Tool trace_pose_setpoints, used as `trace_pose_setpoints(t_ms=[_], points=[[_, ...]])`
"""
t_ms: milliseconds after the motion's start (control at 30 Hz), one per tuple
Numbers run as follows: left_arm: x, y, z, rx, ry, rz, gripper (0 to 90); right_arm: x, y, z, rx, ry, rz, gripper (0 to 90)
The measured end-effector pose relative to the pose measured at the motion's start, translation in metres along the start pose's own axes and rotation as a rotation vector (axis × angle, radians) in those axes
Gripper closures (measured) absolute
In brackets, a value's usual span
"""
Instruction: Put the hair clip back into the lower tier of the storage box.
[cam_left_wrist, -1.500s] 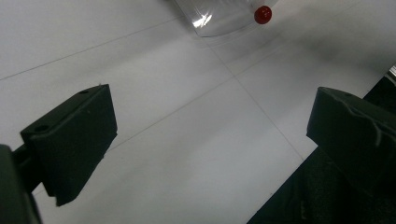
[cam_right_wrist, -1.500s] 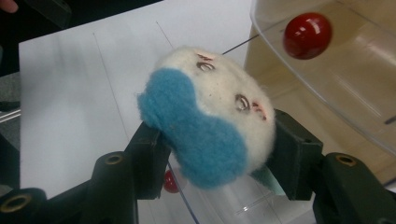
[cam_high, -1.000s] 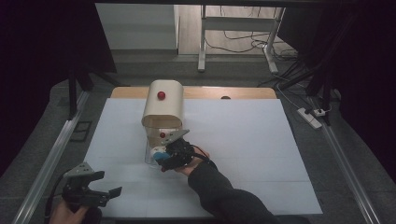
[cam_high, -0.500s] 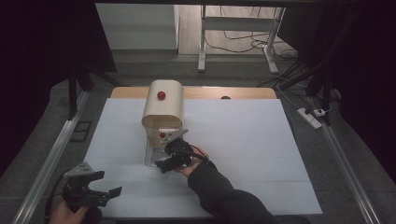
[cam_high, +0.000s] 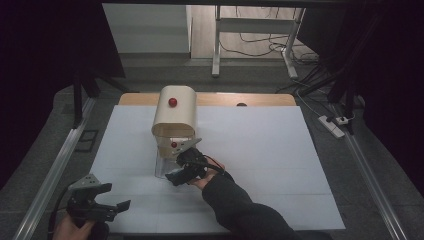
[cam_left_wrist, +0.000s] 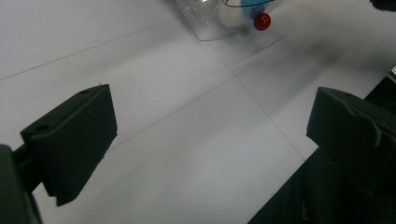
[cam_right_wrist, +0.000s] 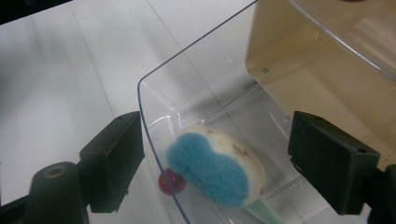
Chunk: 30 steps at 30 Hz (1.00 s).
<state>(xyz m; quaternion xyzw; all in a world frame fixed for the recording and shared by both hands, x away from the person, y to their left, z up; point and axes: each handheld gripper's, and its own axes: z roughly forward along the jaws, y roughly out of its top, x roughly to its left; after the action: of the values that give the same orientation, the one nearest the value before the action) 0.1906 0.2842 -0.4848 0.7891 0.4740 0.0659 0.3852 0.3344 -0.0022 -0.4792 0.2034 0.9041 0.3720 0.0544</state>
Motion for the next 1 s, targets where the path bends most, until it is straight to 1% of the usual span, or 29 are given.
trace_pose_setpoints(t_ms=[267, 333, 367, 433, 467, 533, 633, 700, 1000], points=[[0.0, 0.0, 0.0, 0.0, 0.0, 0.0, 1.9, 0.002, 0.001, -0.005, 0.003, 0.007, -0.002, 13.9], [0.0, 0.0, 0.0, 0.0, 0.0, 0.0, 1.9, 0.003, 0.001, -0.007, 0.012, 0.007, -0.003, 13.7], [0.0, 0.0, 0.0, 0.0, 0.0, 0.0, 1.9, 0.003, 0.001, -0.008, 0.003, 0.007, -0.009, 13.1], [0.0, 0.0, 0.0, 0.0, 0.0, 0.0, 1.9, 0.004, 0.001, -0.01, 0.011, 0.008, -0.005, 12.1], [0.0, 0.0, 0.0, 0.0, 0.0, 0.0, 1.9, 0.003, 0.001, -0.011, 0.008, 0.01, -0.008, 11.7], [0.0, 0.0, 0.0, 0.001, 0.0, 0.0, 1.9, 0.004, 0.001, -0.013, 0.019, 0.008, -0.012, 10.8], [0.0, 0.0, 0.0, 0.0, 0.0, -0.001, 1.9, 0.004, -0.001, -0.017, 0.007, 0.018, -0.009, 9.4], [0.0, 0.0, 0.0, 0.001, 0.0, 0.0, 1.9, 0.003, -0.001, -0.019, 0.013, 0.012, -0.019, 8.7], [0.0, 0.0, 0.0, 0.001, -0.002, 0.0, 1.9, 0.004, -0.005, -0.026, 0.003, 0.017, -0.021, 6.9]])
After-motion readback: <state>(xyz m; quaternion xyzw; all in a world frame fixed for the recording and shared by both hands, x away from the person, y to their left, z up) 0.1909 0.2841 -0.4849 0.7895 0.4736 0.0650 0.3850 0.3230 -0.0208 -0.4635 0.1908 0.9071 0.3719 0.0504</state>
